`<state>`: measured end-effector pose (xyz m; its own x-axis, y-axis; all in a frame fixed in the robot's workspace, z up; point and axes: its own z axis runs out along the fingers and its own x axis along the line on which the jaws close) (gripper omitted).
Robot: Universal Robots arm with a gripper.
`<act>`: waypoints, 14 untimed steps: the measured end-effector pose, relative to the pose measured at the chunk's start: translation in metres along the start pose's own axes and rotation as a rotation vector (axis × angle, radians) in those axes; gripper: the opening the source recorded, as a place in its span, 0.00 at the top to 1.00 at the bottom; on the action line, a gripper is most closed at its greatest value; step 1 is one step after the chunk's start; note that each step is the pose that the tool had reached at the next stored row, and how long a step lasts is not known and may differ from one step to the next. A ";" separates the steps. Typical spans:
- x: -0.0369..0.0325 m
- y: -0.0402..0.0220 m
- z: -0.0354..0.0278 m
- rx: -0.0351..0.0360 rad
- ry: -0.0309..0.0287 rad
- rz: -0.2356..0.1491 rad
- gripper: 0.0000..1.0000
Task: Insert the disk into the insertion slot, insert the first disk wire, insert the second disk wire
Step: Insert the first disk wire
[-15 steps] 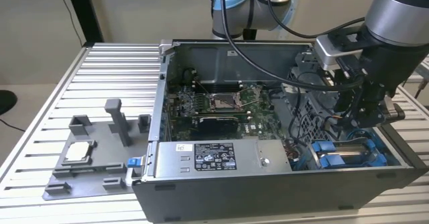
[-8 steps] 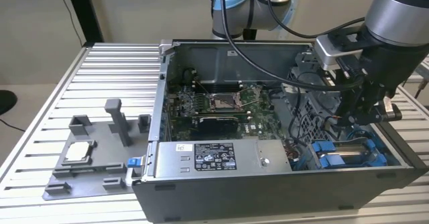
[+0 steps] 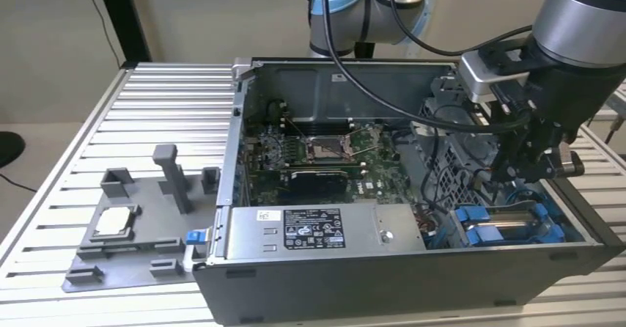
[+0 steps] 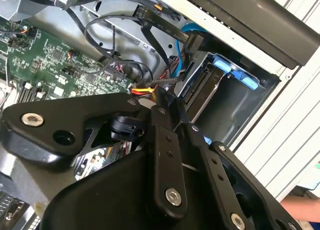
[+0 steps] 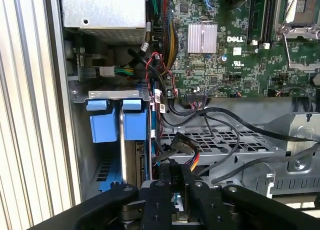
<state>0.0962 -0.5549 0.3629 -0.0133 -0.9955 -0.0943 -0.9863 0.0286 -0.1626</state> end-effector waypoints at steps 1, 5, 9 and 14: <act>0.0000 0.0000 0.0000 0.0000 0.0000 0.000 1.00; 0.0000 -0.0006 0.0001 -0.0017 0.0003 0.000 1.00; 0.0002 -0.0082 0.0013 -0.0112 0.0006 0.002 1.00; 0.0058 -0.0166 0.0022 -0.0379 0.0014 0.004 1.00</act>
<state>0.1128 -0.5610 0.3629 -0.0177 -0.9955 -0.0936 -0.9917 0.0294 -0.1248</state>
